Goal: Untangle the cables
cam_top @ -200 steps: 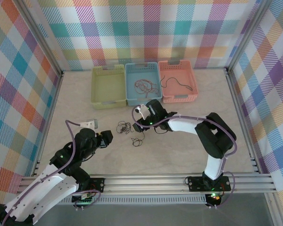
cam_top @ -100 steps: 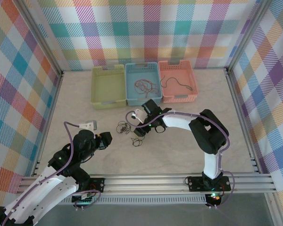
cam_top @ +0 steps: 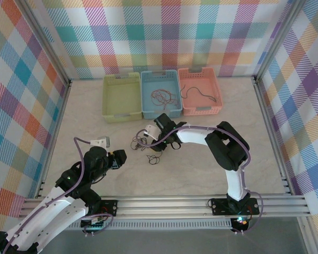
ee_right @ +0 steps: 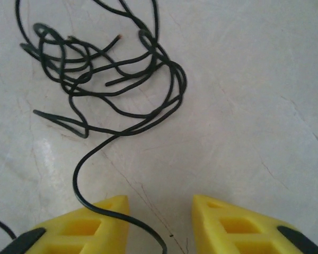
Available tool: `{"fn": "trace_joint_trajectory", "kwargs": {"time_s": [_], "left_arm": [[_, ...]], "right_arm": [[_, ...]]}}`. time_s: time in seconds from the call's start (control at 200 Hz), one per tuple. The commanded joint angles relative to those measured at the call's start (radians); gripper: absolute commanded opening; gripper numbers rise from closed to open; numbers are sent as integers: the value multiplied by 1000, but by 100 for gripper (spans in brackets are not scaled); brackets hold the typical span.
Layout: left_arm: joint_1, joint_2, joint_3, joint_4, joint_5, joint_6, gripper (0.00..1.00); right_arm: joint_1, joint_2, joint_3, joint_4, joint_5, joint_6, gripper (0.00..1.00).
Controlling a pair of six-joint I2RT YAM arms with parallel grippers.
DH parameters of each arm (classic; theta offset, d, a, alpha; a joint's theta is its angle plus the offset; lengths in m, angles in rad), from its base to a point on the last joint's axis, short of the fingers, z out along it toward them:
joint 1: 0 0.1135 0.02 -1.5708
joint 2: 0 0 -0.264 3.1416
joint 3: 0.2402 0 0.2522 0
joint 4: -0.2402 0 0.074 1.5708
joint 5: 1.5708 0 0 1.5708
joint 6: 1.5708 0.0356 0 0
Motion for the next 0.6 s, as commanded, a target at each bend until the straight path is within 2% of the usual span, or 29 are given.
{"fn": "trace_joint_trajectory", "kwargs": {"time_s": [0.0,0.08,0.18,0.41,0.535,0.595], "left_arm": [[7,13,-13,39,16,-2,59],[6,23,-11,46,21,-3,60],[6,30,-4,48,23,0,60],[6,70,41,69,71,15,64],[6,155,103,128,134,71,67],[6,223,139,199,161,145,68]], "right_arm": [[7,-24,-38,59,-26,7,17],[7,-87,-99,139,-23,25,5],[7,-193,-208,286,-19,55,0],[7,-454,-468,625,-25,110,0],[6,-516,-540,717,1,111,0],[6,-524,-561,748,23,116,0]]}}
